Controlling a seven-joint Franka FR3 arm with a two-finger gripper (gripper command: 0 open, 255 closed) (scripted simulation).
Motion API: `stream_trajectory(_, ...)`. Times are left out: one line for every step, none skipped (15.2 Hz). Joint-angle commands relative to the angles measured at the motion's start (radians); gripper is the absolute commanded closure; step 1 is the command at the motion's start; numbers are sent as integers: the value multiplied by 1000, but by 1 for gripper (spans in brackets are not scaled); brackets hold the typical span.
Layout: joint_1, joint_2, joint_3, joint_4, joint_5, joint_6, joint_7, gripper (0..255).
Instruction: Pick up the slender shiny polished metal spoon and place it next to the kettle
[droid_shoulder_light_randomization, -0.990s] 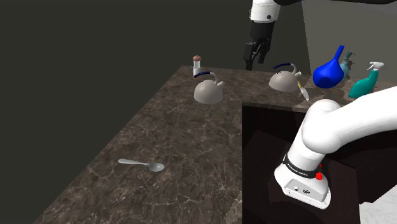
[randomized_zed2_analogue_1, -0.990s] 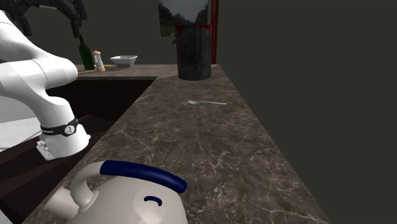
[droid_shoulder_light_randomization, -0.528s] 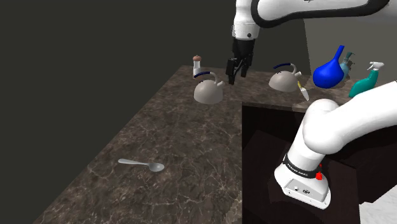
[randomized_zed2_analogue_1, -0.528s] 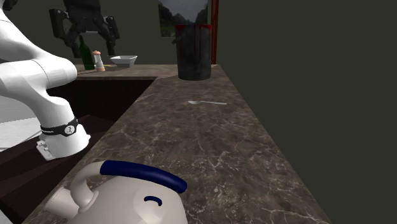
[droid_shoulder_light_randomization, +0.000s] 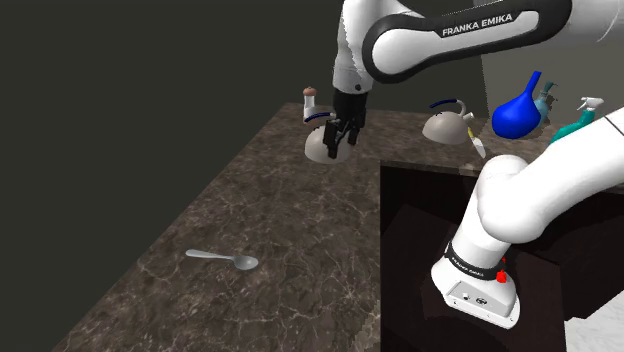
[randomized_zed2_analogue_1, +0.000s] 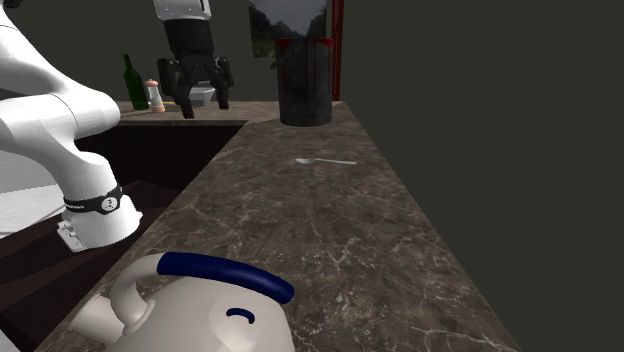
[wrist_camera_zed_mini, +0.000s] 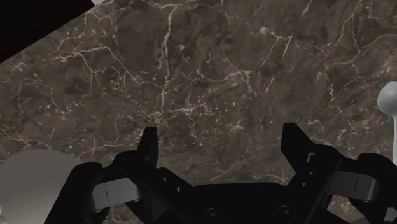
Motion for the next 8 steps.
stream_trajectory(15, 49, 23, 7, 15, 57, 14, 0)
stream_trajectory(22, 74, 35, 8, 21, 86, 22, 0)
stream_trajectory(29, 99, 47, 10, 27, 115, 29, 0)
stream_trajectory(36, 124, 59, 14, 33, 143, 37, 0)
stream_trajectory(42, 151, 71, 18, 37, 171, 44, 0)
stream_trajectory(48, 178, 84, 24, 41, 199, 52, 0)
stream_trajectory(54, 206, 96, 31, 43, 226, 61, 0)
stream_trajectory(60, 235, 108, 40, 44, 253, 69, 0)
